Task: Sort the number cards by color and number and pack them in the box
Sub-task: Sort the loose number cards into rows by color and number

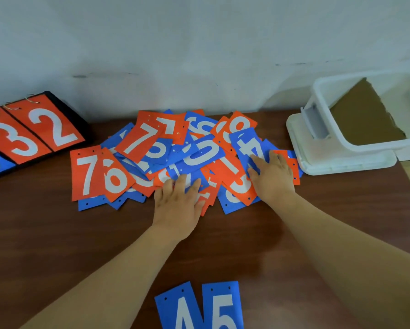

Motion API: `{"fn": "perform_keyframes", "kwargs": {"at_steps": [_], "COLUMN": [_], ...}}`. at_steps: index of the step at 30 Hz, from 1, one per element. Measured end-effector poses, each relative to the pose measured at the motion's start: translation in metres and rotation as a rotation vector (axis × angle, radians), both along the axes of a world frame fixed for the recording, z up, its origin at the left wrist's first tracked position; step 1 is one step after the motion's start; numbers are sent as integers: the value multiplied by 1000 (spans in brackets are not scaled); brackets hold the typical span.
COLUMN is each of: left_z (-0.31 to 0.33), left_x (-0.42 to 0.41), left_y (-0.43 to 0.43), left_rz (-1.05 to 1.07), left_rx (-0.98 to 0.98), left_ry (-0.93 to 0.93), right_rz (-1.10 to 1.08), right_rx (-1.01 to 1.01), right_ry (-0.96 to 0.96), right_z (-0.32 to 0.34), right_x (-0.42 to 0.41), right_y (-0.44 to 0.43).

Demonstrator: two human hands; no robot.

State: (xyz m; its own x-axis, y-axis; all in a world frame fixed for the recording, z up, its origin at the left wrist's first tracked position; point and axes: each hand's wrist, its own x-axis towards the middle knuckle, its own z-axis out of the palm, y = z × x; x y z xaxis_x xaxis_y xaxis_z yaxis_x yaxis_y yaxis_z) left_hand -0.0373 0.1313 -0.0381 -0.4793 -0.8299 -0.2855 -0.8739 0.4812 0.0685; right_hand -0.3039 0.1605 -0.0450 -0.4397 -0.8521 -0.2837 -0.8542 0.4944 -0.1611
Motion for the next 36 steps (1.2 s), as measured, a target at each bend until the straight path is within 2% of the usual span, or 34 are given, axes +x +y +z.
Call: {"fn": "perform_keyframes", "kwargs": {"at_steps": [8, 15, 20, 28, 32, 36], "left_z": [7, 15, 21, 26, 27, 25], "left_x": [19, 41, 59, 23, 14, 26], "left_y": [24, 57, 74, 48, 43, 52], "left_rz": [-9, 6, 111, 614, 762, 720], "left_rx": [86, 83, 120, 177, 209, 151], "left_ry": [-2, -69, -39, 222, 292, 351], "right_rz": [268, 335, 209, -30, -99, -228], "right_rx": [-76, -86, -99, 80, 1, -124], "right_ry": [-148, -196, -195, -263, -372, -565], "right_z": [7, 5, 15, 33, 36, 42], "right_x": [19, 28, 34, 38, 38, 43], "right_y": [42, 73, 74, 62, 73, 96]}}
